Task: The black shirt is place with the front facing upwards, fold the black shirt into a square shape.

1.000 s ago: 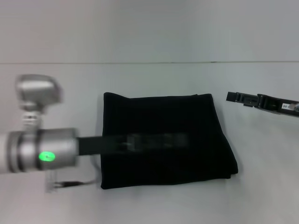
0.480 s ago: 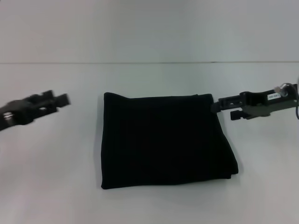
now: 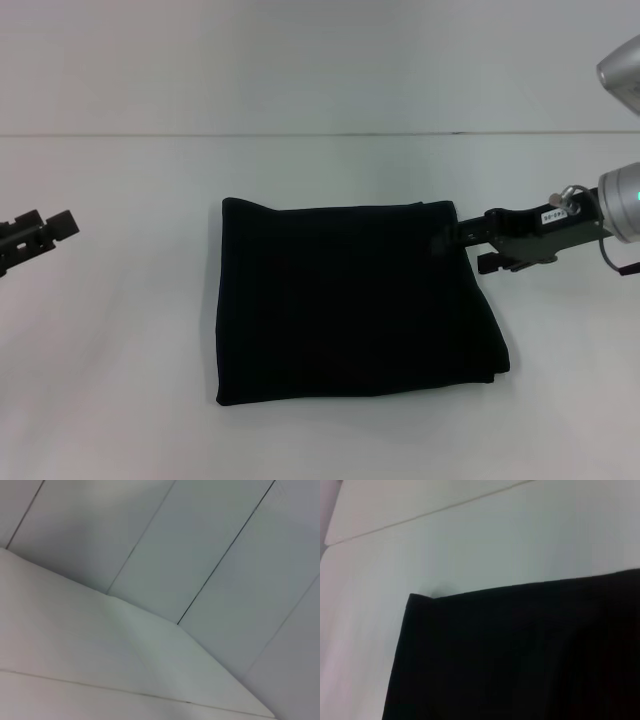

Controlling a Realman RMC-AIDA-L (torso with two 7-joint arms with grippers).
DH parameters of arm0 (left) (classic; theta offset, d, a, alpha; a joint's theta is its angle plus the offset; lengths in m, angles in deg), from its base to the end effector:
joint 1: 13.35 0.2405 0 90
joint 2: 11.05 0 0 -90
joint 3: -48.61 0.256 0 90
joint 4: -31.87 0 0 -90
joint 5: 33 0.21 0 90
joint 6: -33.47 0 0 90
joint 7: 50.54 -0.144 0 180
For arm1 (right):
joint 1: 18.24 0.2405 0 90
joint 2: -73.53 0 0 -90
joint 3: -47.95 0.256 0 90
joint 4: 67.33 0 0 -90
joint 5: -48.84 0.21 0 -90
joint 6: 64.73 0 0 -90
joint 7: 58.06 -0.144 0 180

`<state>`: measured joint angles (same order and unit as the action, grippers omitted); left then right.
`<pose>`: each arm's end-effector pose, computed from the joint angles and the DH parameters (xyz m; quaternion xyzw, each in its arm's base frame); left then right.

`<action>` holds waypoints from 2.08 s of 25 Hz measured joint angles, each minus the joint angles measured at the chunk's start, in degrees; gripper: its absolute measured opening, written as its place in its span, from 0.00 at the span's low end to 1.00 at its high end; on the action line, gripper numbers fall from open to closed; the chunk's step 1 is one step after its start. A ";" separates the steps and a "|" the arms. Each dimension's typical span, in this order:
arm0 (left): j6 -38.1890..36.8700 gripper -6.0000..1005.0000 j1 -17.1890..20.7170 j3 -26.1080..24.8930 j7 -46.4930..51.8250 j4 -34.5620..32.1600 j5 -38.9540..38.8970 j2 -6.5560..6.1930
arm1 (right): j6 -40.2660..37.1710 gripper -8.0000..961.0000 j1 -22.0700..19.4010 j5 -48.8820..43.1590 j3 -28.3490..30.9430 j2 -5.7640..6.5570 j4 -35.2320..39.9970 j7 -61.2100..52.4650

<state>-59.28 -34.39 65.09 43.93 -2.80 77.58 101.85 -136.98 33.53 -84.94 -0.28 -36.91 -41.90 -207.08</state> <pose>-0.3464 0.2941 0.0948 -0.7817 -0.4265 -0.3721 0.2619 0.2269 0.4228 0.0022 -0.7656 0.6297 0.0589 0.1178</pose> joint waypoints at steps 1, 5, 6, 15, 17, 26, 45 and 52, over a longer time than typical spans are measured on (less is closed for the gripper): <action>0.00 0.95 0.01 -0.01 0.00 0.02 0.04 0.08 | 0.57 0.98 0.00 -0.01 -0.33 -0.13 -0.11 -0.37; -0.31 0.95 -0.18 0.05 0.00 0.09 0.04 0.20 | 2.87 0.98 0.03 0.09 -1.82 -0.77 -0.23 -2.86; -0.32 0.95 -0.20 0.10 0.00 0.10 0.04 0.20 | 3.16 0.98 0.03 0.26 -1.67 -1.05 -0.25 -3.11; -0.25 0.95 -0.13 -0.30 -0.02 0.14 0.04 -0.07 | 5.37 0.98 0.88 0.57 -1.41 -3.41 -0.34 -2.99; -0.04 0.95 -0.03 -0.35 -0.03 0.13 0.01 -0.07 | 6.16 0.98 0.99 0.42 -1.65 -3.75 -0.50 -3.17; -0.49 0.95 0.10 -0.40 0.29 0.14 -0.03 0.03 | 7.61 0.98 0.55 0.18 -1.58 -2.94 -1.17 -3.31; -0.51 0.95 0.12 -0.40 0.54 0.22 -0.02 0.24 | 8.40 0.98 0.22 0.19 -1.85 -4.35 -1.79 -2.76; -0.51 0.95 0.03 -0.40 0.54 0.22 -0.03 0.21 | 7.68 0.98 0.28 0.40 -1.55 -4.44 -1.48 -2.67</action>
<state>-59.79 -34.36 64.69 44.47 -2.58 77.55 102.06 -129.30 33.81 -84.55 -1.83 -41.36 -43.38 -209.75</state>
